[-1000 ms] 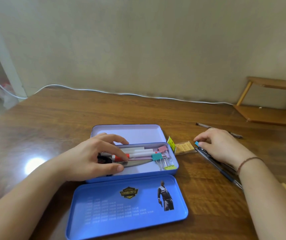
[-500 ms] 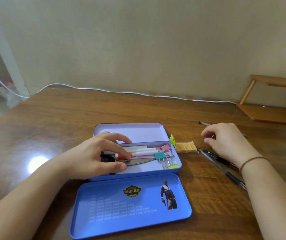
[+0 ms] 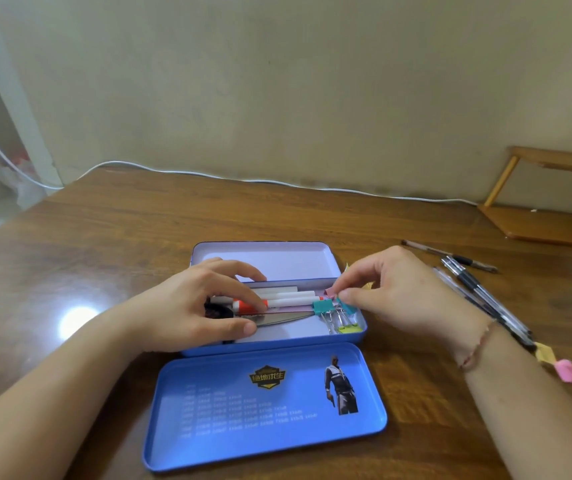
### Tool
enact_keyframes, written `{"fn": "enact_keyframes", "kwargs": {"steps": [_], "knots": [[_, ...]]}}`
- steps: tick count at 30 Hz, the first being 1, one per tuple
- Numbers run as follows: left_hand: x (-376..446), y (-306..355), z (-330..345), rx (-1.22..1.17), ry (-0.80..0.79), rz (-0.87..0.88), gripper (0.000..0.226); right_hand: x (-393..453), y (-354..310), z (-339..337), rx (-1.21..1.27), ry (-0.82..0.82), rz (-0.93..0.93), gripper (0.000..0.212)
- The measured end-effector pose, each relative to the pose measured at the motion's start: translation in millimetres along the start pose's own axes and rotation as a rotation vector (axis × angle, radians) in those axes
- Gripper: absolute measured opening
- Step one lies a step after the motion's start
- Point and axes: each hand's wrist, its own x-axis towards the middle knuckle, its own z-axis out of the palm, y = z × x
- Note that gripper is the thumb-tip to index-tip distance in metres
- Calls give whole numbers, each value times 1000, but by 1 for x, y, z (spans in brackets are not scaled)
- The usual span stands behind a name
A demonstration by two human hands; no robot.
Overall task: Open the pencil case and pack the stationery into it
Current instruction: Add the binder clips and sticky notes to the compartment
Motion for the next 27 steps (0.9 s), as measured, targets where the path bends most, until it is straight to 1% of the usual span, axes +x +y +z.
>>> {"fn": "enact_keyframes", "kwargs": {"steps": [5,9,11,14,17,21,27], "knots": [[0,0,-1,2,-7,-2,32,4,5,3,-141,-21,19,15],[0,-1,-1,3,-7,1,33,3,5,5,-267,28,-65,12],[0,-1,-1,3,-8,1,33,2,3,9,-312,24,-108,9],[0,-1,-1,6,-9,1,34,2,1,12,-377,4,-124,11],[0,0,-1,4,-7,3,34,2,2,9,-384,11,-122,8],[0,1,-1,3,-3,4,36,0,2,10,-401,3,-133,13],[-1,-1,-1,39,1,40,39,-3,-5,11,-372,58,-183,15]]}}
